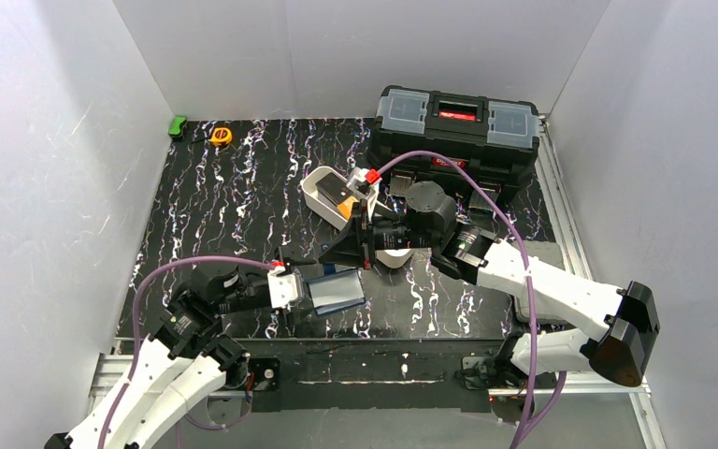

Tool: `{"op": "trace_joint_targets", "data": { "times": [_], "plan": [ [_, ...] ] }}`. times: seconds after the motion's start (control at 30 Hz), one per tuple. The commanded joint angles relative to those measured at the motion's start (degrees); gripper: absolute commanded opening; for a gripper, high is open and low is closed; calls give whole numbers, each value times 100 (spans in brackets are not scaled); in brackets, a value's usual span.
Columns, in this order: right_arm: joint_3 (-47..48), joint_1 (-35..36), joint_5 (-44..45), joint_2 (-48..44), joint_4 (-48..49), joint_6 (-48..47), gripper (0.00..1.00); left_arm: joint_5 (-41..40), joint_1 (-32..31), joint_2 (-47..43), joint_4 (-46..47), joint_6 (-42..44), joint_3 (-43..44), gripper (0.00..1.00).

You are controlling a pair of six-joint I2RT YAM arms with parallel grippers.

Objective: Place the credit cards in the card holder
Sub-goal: Open the card holder at the center of the board.

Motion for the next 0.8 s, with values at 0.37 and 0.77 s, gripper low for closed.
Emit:
{"op": "trace_joint_targets", "data": {
  "times": [0.37,0.77],
  "plan": [
    [379,-19,-461,62,370,109,1,-276,-20,622,214,-556,418,65],
    [269,-111,-419,44,199,43,1,-449,-20,472,-36,-613,568,62]
  ]
}}
